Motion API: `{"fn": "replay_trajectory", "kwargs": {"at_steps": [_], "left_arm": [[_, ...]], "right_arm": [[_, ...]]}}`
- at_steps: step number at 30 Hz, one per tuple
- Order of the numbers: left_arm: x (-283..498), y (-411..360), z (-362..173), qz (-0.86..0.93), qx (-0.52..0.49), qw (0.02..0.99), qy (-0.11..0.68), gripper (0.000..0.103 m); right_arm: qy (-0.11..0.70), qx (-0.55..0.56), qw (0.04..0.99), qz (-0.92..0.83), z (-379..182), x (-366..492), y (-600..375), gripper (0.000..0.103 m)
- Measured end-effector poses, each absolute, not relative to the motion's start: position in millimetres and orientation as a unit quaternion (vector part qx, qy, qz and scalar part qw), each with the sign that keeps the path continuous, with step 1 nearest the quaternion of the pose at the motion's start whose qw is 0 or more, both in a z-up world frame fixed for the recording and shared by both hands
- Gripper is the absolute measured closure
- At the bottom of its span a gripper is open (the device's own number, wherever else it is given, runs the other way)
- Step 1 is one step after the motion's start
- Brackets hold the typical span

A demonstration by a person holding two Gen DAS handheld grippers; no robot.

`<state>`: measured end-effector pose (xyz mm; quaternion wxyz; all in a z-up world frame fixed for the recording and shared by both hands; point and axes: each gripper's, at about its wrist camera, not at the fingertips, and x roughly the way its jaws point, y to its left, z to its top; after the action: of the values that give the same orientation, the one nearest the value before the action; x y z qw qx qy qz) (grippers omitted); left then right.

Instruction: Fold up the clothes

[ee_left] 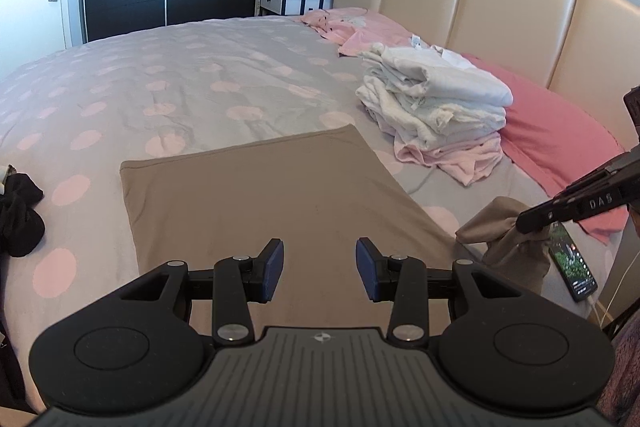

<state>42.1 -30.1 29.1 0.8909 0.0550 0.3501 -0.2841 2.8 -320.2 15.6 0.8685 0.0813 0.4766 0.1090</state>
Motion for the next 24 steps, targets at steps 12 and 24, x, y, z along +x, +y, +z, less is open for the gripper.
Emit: {"fn": "replay_trajectory", "kwargs": {"at_steps": [12, 24], "left_arm": [[36, -49, 5, -0.315, 0.077, 0.863, 0.387, 0.065], [28, -99, -12, -0.37, 0.099, 0.831, 0.403, 0.064]], "right_arm": [[0.538, -0.007, 0.828, 0.157, -48, -29, -261, 0.076], [0.537, -0.075, 0.821, 0.178, -8, -37, -302, 0.061]]}}
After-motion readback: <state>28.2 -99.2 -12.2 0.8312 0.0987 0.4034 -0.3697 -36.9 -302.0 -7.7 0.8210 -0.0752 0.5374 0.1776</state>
